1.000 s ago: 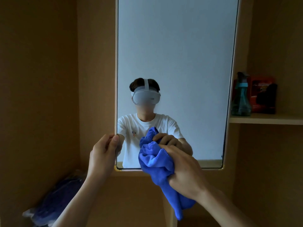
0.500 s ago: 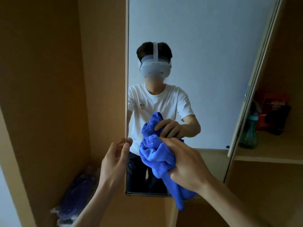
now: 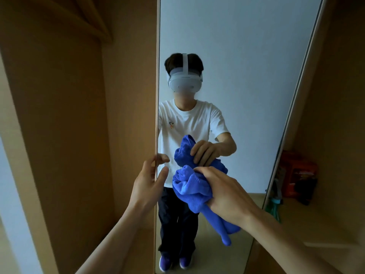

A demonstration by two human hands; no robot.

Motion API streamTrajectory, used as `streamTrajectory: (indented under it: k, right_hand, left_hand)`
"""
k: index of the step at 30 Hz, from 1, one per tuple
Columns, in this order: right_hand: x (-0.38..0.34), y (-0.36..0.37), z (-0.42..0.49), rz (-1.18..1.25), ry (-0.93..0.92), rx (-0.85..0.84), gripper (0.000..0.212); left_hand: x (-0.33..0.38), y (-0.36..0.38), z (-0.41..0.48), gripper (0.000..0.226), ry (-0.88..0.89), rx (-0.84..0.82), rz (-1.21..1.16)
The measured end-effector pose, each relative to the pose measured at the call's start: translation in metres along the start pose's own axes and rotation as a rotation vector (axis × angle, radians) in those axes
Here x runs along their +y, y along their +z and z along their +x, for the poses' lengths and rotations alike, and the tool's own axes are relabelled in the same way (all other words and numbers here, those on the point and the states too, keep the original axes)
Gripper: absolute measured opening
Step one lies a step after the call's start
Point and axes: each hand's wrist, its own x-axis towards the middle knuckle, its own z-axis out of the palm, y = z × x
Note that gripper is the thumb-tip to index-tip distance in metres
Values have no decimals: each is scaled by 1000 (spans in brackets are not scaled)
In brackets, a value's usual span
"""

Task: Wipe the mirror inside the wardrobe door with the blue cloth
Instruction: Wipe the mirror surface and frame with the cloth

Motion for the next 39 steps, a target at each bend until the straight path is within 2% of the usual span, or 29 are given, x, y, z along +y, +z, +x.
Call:
streamTrajectory:
  k: [6,10,14,21,27,30,34,39]
  right_hand:
    - [-44,-64,41,-118,-71,66,20]
    - [-63,-92,63,-202,-67,161,27]
    - [-84,-115,79,-268,-44,186,31]
    - [-109,-151,94,-456,-24,185,43]
    - [-118,-189,109,-646,-128,307,26]
    - [-118,-208,122,-697,-225,349,37]
    - [-122,-237,145,-728,-342,448,50]
    - [-125,-269,188,-817,-424,547,52]
  left_hand:
    - [75,-24,57,17,50,-1,45]
    - [107,-39,85,36,65,-5,61]
    - [129,-53,109,48,85,-7,71]
    - [158,-55,133,36,142,15,35]
    - [187,-57,156,37,195,67,66]
    - [204,-57,170,35,221,104,64]
    - [235,-62,190,46,256,151,22]
    - [275,-69,211,42,298,199,0]
